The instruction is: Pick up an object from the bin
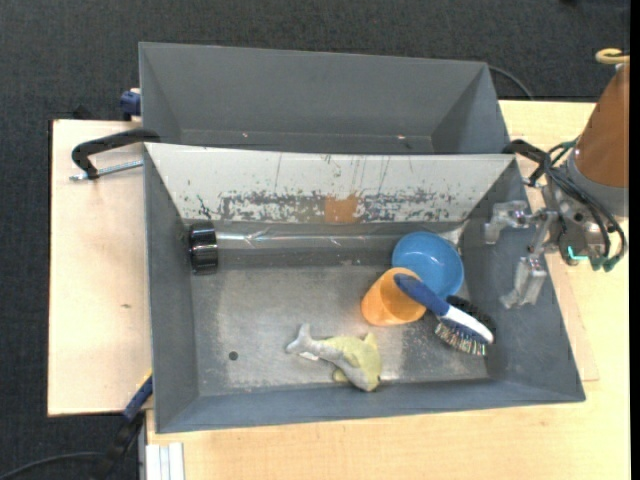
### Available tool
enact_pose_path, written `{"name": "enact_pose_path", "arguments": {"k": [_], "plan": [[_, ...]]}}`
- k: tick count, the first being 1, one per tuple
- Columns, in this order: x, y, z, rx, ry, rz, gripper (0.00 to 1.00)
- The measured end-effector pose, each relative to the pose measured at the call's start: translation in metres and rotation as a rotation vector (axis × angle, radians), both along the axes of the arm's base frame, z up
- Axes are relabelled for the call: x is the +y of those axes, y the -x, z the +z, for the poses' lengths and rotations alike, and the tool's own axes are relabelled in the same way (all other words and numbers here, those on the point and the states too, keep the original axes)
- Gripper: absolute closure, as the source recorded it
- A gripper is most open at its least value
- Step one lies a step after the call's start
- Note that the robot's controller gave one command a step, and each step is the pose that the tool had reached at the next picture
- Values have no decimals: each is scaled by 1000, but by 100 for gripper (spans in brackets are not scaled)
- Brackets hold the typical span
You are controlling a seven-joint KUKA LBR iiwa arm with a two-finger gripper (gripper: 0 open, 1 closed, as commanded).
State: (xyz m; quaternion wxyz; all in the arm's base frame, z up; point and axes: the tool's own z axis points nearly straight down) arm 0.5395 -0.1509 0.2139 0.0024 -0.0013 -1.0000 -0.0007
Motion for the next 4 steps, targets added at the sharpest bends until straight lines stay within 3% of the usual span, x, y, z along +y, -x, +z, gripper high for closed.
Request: {"name": "enact_pose_path", "arguments": {"k": [1,2,3,4], "plan": [[43,-56,-125,-16,3,-38,0],[43,-65,-119,-53,6,-39,100],[44,-55,-130,-15,2,-36,0],[45,-54,-130,-14,2,-36,100]]}}
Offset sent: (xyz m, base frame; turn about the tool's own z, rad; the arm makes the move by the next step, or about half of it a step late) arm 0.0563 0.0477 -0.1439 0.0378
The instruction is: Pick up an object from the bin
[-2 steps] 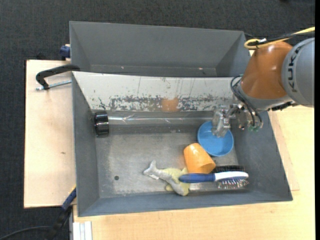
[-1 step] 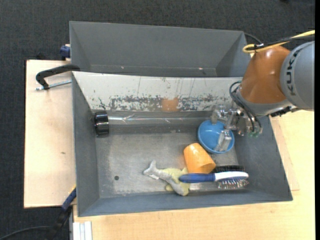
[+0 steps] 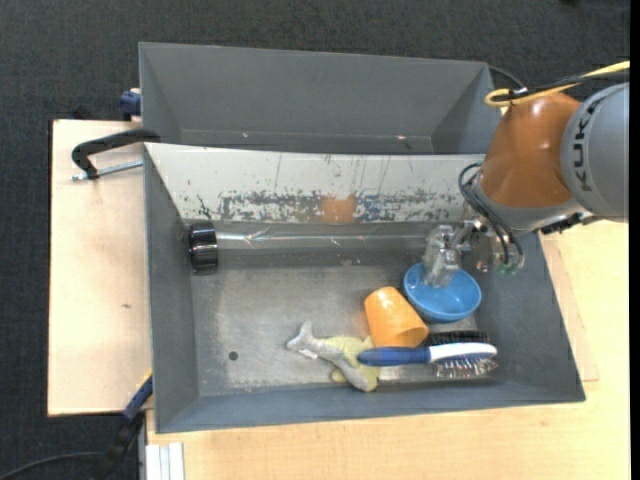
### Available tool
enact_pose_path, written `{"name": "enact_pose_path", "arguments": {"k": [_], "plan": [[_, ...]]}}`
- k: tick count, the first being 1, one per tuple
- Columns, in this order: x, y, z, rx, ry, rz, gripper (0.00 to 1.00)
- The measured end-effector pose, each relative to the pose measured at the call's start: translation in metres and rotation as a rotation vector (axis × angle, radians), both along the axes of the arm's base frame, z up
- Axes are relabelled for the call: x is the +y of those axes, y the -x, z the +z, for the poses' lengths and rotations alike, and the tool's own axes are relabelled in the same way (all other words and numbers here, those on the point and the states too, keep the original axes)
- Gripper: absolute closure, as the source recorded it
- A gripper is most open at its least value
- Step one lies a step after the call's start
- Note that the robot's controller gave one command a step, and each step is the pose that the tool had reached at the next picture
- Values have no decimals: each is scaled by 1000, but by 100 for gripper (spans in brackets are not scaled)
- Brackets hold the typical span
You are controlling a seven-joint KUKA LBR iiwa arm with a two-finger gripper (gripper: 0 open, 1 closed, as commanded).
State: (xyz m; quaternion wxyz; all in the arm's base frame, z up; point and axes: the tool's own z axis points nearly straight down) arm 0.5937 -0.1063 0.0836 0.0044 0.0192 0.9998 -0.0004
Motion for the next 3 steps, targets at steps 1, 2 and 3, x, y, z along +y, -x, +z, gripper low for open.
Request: {"name": "enact_pose_path", "arguments": {"k": [1,2,3], "plan": [[0,1,-1,2,0,0,0],[0,1,-1,2,0,0,100],[-6,-2,137,-8,1,-22,100]]}}
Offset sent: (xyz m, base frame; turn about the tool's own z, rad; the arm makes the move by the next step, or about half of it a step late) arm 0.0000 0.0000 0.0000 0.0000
